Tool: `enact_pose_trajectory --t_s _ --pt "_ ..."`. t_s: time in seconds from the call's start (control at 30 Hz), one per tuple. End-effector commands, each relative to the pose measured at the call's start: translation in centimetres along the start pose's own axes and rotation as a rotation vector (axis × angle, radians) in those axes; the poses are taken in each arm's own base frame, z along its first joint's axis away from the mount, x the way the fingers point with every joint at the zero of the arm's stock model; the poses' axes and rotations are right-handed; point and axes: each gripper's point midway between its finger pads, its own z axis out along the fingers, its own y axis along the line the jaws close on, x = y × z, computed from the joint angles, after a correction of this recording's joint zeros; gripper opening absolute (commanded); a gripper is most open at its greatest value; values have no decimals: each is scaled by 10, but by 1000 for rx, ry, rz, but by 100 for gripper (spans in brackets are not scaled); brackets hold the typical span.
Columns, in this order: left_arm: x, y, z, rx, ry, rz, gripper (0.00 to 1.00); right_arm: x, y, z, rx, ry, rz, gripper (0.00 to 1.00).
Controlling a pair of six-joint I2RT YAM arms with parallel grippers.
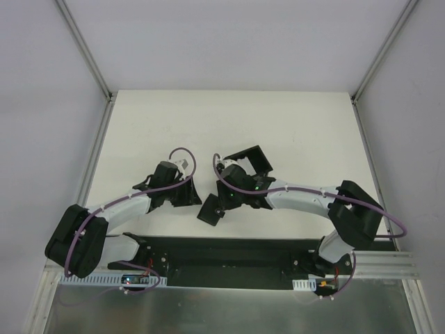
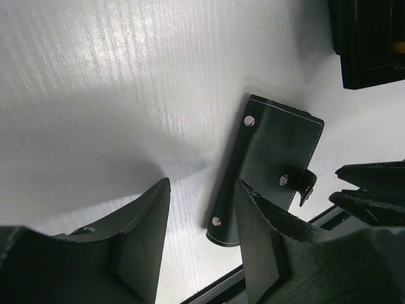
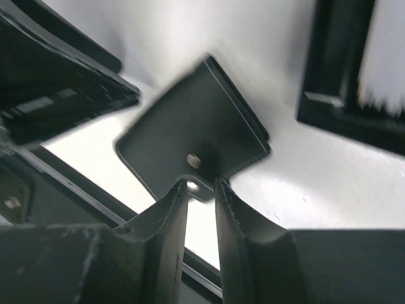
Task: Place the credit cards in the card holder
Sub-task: Open the card holder at the center of the board.
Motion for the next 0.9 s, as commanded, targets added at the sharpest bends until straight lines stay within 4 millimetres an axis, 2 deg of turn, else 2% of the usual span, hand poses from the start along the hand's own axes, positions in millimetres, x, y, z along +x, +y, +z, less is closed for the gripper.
enact_pose_trajectory --t_s 0.0,0.17,0.57,0.7,0.87 --pt "-7 4 -5 -25 -42 -10 45 -30 36 9 -97 -33 -12 27" --pt "-7 5 -8 -26 -61 -11 45 -20 38 23 -96 20 -23 27" --pt "-12 -2 -4 -7 -36 20 45 24 3 6 -37 51 -3 27" --pt "-13 -7 -4 13 -27 39 45 33 -5 8 -25 55 45 29" --pt "-14 -15 -7 42 -30 60 45 37 -3 8 -60 27 107 31"
